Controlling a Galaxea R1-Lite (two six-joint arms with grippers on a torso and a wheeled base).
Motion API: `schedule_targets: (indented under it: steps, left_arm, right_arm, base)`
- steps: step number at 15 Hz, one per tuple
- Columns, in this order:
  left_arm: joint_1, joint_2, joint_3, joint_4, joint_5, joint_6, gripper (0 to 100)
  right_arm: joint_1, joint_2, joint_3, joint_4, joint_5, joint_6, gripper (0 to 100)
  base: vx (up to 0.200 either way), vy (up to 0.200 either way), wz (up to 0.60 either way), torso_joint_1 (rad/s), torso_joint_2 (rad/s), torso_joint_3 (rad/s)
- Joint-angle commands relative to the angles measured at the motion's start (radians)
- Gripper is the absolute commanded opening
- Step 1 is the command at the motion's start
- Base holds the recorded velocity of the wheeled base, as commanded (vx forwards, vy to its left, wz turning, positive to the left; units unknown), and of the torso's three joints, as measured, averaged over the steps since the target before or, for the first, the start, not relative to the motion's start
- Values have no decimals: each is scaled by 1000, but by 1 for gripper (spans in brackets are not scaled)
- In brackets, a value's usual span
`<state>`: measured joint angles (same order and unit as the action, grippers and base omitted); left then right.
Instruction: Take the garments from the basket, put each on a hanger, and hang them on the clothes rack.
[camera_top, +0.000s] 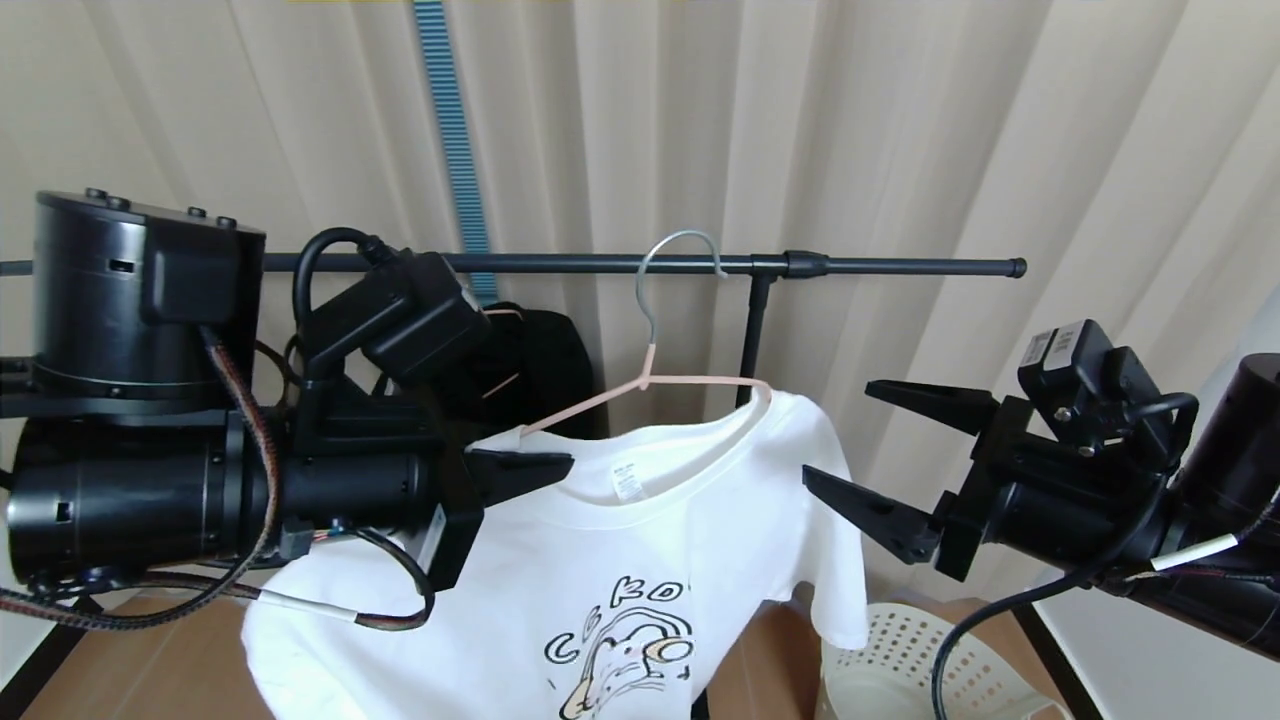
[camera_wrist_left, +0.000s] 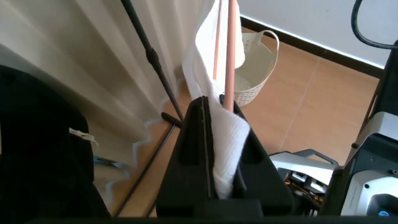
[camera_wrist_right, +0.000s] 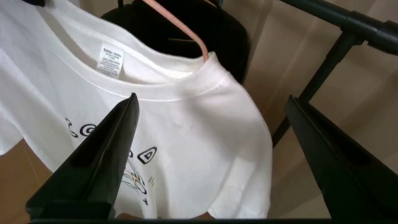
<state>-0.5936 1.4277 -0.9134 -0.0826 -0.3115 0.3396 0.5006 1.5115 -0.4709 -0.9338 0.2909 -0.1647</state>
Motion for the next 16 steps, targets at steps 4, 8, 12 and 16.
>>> schedule_targets:
  steps: [4, 8, 12, 16]
  left_arm:
    - [21, -131, 130, -88, 2, 1, 0]
    - [23, -177, 137, -95, 2, -1, 0]
    - [21, -199, 140, -95, 2, 1, 0]
    - [21, -219, 149, -95, 2, -1, 0]
  right_arm:
    - [-36, 50, -12, 61, -1, -53, 100]
    - [-71, 113, -9, 58, -2, -113, 100]
    - [-100, 184, -2, 55, -48, -217, 100]
    - [-102, 233, -3, 52, -64, -233, 100]
  base:
    - [0, 0, 0, 0, 0, 0]
    - [0, 0, 0, 0, 0, 0]
    - [0, 0, 0, 0, 0, 0]
    - [0, 0, 0, 0, 0, 0]
